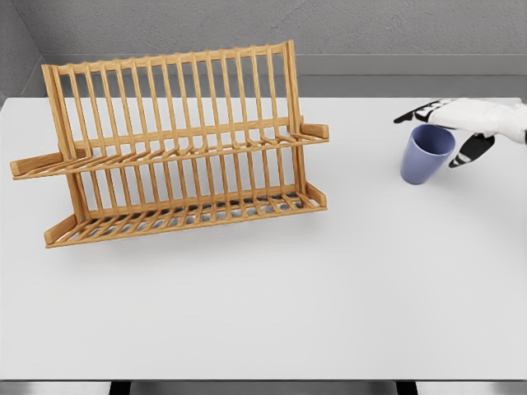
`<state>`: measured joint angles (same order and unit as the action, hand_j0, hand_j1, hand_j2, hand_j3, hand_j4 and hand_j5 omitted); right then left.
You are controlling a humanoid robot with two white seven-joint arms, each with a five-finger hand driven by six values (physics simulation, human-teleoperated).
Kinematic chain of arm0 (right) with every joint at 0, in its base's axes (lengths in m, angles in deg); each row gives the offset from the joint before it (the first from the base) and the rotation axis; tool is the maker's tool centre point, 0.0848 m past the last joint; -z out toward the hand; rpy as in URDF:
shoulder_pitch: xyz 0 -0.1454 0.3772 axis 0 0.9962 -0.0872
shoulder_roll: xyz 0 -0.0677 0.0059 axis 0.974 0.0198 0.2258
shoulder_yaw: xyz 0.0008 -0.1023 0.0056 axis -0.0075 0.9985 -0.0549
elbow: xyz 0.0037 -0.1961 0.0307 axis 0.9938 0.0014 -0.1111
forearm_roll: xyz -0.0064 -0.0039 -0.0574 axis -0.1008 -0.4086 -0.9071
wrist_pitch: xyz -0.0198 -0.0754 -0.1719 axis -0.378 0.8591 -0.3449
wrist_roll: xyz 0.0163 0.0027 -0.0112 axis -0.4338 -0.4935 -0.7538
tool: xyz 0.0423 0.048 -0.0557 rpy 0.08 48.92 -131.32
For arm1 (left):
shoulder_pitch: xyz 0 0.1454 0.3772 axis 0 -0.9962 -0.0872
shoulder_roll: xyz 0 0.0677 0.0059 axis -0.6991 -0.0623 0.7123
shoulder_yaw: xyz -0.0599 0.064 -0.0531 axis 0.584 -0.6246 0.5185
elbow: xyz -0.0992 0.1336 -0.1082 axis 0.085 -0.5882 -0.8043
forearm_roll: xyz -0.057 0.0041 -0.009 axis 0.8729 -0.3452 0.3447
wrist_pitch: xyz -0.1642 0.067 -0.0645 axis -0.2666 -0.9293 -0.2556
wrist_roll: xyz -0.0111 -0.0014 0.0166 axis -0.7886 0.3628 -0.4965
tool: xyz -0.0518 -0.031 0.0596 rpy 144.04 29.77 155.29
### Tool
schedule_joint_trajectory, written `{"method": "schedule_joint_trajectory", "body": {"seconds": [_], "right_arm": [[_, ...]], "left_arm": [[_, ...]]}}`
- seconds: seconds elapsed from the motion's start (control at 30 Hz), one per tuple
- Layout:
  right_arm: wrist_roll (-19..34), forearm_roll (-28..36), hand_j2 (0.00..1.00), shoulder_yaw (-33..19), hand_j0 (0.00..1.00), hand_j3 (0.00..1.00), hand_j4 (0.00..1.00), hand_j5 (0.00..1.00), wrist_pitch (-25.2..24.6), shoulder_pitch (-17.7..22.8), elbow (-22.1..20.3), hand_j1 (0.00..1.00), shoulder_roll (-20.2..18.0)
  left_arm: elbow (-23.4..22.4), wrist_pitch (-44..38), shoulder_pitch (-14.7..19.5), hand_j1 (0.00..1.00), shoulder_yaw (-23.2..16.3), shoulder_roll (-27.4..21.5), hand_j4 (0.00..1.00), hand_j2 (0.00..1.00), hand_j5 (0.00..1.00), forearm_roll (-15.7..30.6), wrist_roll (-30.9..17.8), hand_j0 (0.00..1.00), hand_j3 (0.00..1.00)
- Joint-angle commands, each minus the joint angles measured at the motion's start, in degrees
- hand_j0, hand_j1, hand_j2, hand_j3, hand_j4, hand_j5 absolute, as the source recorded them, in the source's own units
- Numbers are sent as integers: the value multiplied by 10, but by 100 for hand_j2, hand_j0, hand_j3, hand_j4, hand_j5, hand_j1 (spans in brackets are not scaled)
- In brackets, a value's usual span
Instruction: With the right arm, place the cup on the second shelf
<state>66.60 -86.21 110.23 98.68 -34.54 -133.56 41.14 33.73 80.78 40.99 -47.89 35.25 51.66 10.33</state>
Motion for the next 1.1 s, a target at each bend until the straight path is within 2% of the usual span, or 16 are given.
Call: {"method": "schedule_joint_trajectory", "body": {"seconds": [0.0,0.5,0.57,0.6,0.73,0.8,1.07], "right_arm": [[0,2,100,5,100,100,100,100,-1,0,7,100,3],[0,-1,100,21,100,100,100,100,-1,-13,37,100,18],[0,-1,82,21,82,82,82,82,-1,-13,37,82,18],[0,-1,77,21,77,77,77,77,-1,-14,37,77,18],[0,-1,75,29,75,75,75,75,-1,-13,38,75,18],[0,-1,68,29,68,68,68,68,0,-13,37,68,18],[0,0,64,26,64,64,64,64,1,-16,33,64,16]], "left_arm": [[0,0,0,100,0,0,100,100,100,0,0,100,100],[0,0,0,100,0,0,100,100,100,0,0,100,100],[0,0,0,100,0,0,100,100,100,0,0,100,100],[0,0,0,100,0,0,100,100,100,0,0,100,100],[0,0,0,100,0,0,100,100,100,0,0,100,100],[0,0,0,100,0,0,100,100,100,0,0,100,100],[0,0,0,100,0,0,100,100,100,0,0,100,100]]}}
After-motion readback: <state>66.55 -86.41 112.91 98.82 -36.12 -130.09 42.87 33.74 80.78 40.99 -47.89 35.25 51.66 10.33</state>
